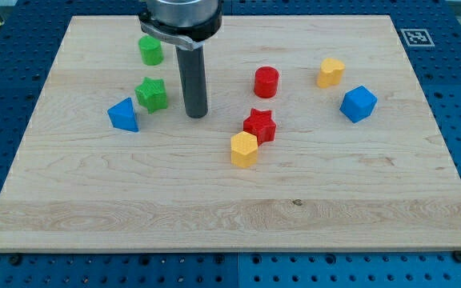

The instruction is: Push the yellow hexagon vertically below the red star

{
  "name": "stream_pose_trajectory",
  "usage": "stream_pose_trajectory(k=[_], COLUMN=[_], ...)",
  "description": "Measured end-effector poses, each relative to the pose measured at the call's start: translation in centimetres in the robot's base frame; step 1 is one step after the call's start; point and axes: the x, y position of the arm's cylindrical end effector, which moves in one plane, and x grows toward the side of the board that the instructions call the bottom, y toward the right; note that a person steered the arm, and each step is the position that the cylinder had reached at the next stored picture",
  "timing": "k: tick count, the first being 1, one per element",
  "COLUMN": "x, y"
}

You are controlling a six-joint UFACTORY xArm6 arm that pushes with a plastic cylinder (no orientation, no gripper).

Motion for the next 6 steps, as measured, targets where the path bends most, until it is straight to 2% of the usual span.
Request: stream_pose_trajectory(k=[2,4,6], x=[3.0,3.0,5.7], y=[1.7,3.4,4.1])
